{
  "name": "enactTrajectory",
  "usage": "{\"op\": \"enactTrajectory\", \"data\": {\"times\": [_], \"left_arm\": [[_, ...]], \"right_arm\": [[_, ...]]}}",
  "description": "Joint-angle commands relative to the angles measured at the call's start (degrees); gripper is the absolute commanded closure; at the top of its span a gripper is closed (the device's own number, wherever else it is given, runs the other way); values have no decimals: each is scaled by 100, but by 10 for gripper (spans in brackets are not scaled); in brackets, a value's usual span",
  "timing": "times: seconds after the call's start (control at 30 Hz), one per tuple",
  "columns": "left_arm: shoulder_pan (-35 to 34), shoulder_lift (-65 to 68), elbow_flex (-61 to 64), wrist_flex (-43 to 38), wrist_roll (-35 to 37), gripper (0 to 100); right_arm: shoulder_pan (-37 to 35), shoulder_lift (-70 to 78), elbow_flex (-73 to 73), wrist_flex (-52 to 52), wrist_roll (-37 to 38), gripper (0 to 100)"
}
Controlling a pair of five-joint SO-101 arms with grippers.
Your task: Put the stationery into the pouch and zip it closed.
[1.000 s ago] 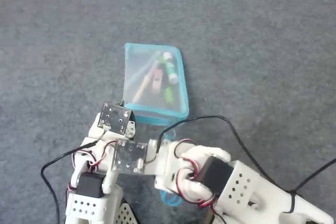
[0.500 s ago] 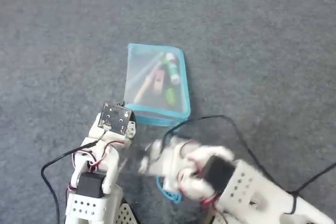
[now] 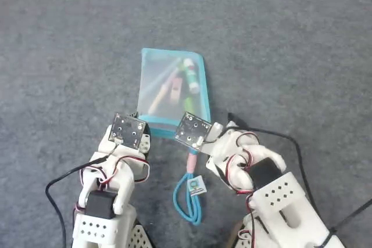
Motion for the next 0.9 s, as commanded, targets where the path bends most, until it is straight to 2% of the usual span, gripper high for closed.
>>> {"op": "enactTrajectory", "data": {"times": [0.0,0.17,0.33,0.87], "left_arm": [[-18,-53,-40,-18,-35,989],[-18,-53,-40,-18,-35,989],[0,-53,-40,-18,-35,988],[18,-44,-40,-18,-35,988]], "right_arm": [[-22,-180,316,-567,9,682],[-189,-215,826,-1200,88,615],[110,-224,853,-1508,123,612],[40,-163,800,-1675,765,613]]}}
